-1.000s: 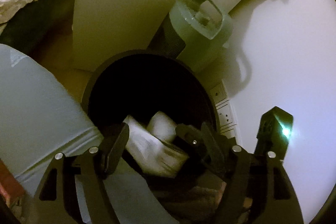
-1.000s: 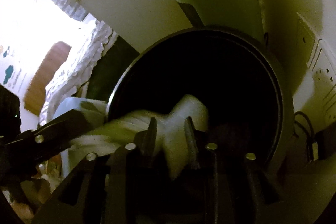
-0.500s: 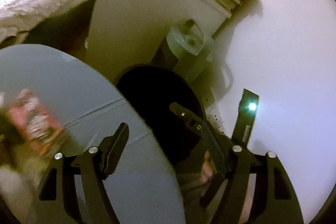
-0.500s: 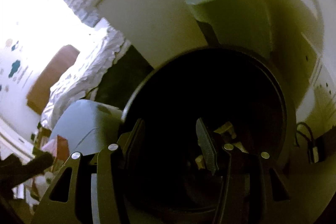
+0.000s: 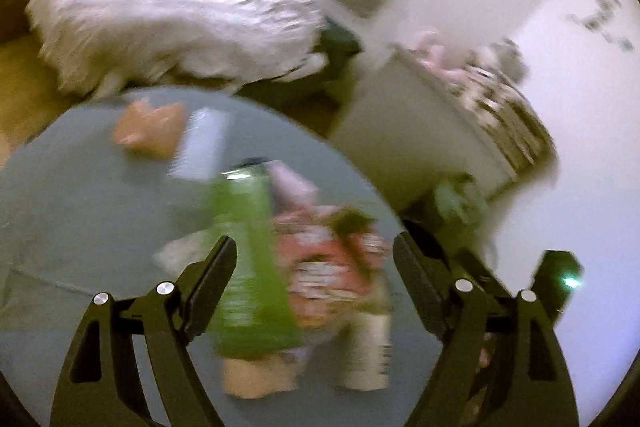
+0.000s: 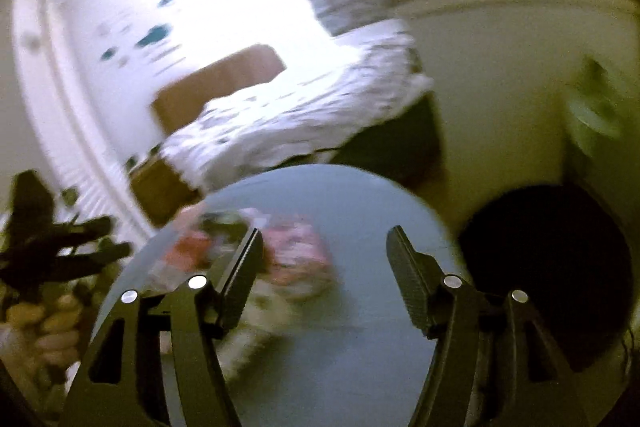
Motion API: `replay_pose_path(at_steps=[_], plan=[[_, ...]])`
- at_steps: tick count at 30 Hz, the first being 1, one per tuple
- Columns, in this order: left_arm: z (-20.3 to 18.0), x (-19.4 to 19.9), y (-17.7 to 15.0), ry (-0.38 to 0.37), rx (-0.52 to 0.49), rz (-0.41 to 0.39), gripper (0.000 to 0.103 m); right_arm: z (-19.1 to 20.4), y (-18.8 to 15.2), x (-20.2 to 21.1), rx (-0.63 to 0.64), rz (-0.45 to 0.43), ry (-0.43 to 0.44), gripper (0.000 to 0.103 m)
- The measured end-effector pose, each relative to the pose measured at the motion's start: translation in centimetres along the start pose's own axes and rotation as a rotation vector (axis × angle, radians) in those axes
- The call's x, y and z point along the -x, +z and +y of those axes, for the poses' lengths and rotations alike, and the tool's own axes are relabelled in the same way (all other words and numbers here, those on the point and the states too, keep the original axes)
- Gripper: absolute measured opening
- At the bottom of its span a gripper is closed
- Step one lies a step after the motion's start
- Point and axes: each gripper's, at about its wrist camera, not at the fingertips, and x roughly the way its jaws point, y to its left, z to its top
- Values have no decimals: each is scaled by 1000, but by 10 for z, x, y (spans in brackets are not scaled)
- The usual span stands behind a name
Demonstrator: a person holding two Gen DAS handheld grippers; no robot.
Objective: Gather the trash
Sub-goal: 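Grasp the green prebiotic packet with the left tool while the right tool grasps a green-capped bottle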
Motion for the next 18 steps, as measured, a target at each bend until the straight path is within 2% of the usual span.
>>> replay_pose_path(at_steps=[5,8,12,14,18], plan=[[46,-19,5,-47,125,75,80,42,17,-45,134,110,28,64],[56,-36,4,-80,169,117,83,55,19,-68,182,168,7,64],[62,-54,4,-80,201,137,85,64,16,-94,209,224,1,63],[65,-57,2,-84,213,149,85,70,16,-103,226,237,2,60],[68,-63,1,-76,206,151,84,80,13,-119,248,258,18,43]])
